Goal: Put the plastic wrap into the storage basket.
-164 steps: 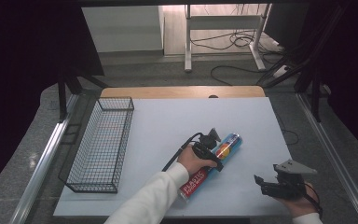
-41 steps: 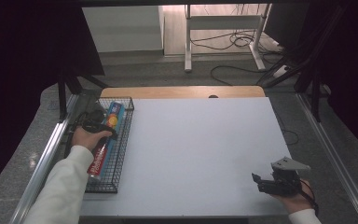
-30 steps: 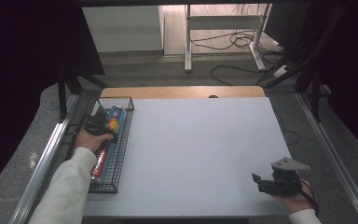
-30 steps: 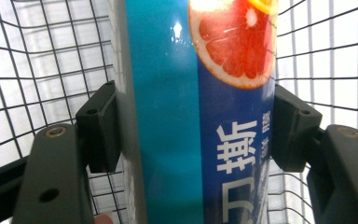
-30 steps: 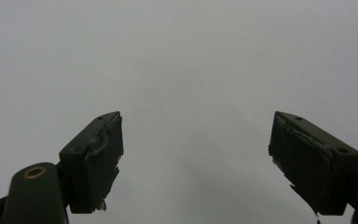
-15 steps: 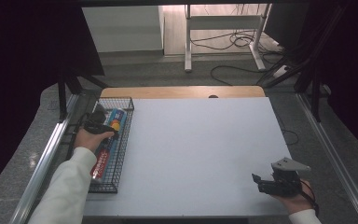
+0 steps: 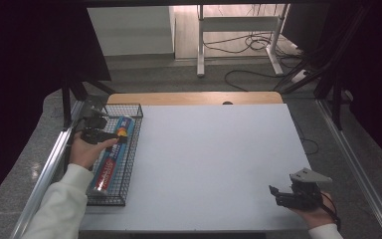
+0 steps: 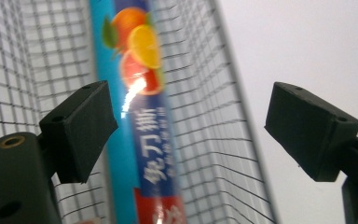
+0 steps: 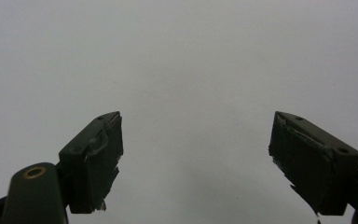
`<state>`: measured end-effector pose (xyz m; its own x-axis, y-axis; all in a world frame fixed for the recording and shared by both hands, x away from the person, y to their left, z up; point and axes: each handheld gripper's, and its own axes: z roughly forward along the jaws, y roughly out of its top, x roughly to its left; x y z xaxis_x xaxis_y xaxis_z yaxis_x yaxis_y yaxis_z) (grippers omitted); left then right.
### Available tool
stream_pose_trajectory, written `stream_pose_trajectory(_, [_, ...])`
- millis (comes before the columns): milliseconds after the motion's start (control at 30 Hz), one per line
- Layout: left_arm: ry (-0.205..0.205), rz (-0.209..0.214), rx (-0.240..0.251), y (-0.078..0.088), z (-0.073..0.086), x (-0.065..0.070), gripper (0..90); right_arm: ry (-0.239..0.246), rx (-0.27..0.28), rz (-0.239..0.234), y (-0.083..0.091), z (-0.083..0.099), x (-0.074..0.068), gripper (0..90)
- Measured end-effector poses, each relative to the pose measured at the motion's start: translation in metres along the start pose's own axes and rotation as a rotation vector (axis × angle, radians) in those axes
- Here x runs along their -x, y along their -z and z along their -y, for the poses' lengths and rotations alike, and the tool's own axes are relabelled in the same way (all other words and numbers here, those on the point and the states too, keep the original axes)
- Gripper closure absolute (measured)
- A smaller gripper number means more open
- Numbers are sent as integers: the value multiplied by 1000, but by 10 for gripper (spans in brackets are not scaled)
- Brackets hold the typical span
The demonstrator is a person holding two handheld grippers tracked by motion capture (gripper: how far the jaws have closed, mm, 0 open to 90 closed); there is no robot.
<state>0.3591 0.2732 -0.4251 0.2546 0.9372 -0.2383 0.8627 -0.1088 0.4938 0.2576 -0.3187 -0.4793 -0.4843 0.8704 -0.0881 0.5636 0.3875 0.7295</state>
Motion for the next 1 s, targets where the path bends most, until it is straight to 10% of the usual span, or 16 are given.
stream_pose_trajectory(500, [-182, 229, 154, 13, 70, 68, 163, 21, -3, -14, -1, -1, -5, 179])
stream_pose_trajectory(1000, [-284, 284, 128, 2, 107, 99, 168, 40, -7, -26, -1, 0, -7, 178])
